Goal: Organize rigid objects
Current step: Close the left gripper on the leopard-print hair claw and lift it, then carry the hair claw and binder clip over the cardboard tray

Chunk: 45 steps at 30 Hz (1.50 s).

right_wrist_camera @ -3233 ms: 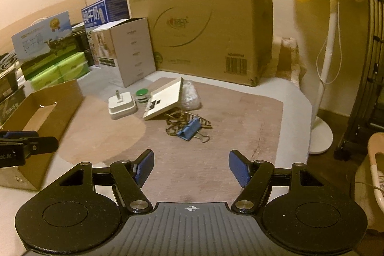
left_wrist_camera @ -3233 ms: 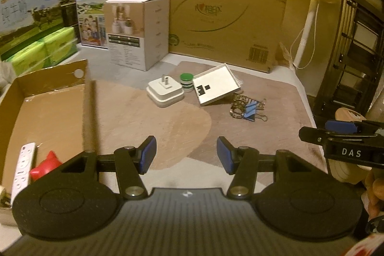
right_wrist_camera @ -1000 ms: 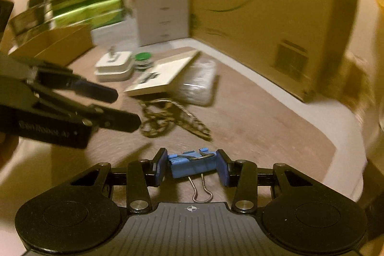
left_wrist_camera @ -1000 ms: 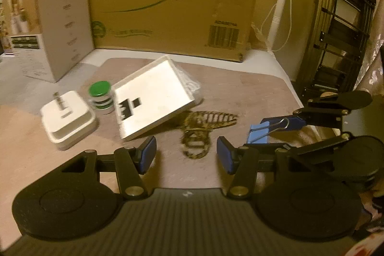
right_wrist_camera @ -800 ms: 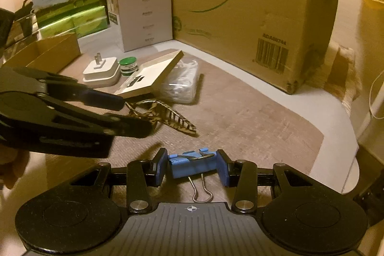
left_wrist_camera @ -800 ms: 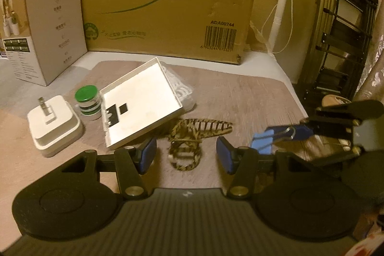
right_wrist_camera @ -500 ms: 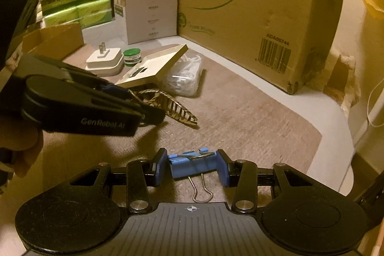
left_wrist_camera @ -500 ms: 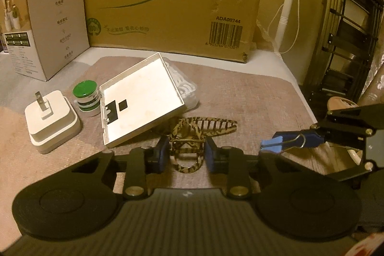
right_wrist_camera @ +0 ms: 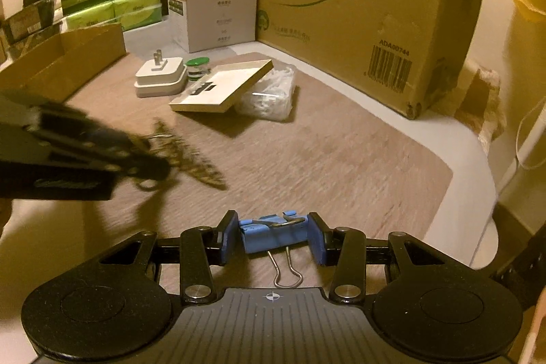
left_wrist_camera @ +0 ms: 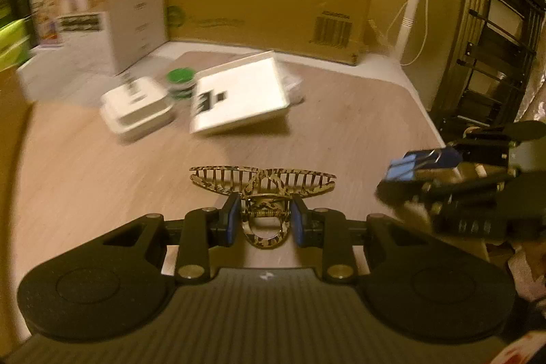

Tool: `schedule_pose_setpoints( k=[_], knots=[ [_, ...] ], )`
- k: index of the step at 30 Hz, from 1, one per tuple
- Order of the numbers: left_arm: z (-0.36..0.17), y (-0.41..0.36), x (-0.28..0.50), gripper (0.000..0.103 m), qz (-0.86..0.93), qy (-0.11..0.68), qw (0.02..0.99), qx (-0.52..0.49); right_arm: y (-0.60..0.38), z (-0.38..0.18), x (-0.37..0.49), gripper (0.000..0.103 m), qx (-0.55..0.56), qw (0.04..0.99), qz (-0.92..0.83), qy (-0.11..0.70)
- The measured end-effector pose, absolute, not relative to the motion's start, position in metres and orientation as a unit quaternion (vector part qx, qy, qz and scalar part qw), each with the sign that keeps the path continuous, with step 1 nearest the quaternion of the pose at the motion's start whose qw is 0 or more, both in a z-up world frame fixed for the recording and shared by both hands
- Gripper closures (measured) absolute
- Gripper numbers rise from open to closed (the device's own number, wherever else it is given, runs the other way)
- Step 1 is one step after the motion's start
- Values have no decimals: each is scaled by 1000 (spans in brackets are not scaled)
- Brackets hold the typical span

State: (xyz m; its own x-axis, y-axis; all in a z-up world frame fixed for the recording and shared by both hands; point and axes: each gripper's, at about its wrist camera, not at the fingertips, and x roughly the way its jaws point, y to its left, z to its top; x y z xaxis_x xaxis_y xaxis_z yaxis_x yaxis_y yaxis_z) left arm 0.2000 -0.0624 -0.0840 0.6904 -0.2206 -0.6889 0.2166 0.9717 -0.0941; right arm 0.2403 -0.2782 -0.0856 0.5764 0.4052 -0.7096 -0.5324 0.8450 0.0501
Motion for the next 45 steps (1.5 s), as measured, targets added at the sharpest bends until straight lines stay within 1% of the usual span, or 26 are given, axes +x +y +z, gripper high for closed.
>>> schedule_pose_setpoints(
  k=[5,9,19,30,33,45],
  knots=[
    [-84,-39,163,76,-96,379,920,-13,-270,-80,219,59,-53,884,261,384],
    [-87,-29,150,75,-79,376,923,-7,-257,-80,204,59,-42,882,265,388],
    [-86,-34,158,73,-100,364,926,23,-245,-86,186,58,-68,878,277,384],
    [-88,-32,162,74,-99,365,926,25,-245,-88,182,58,-87,882,285,366],
    [-85,-31,158,76,-98,363,926,27,-244,-87,182,61,-82,881,278,374],
    [-63,-23,127,76,-86,366,926,17,-241,-62,155,62,-53,887,261,377]
  ],
)
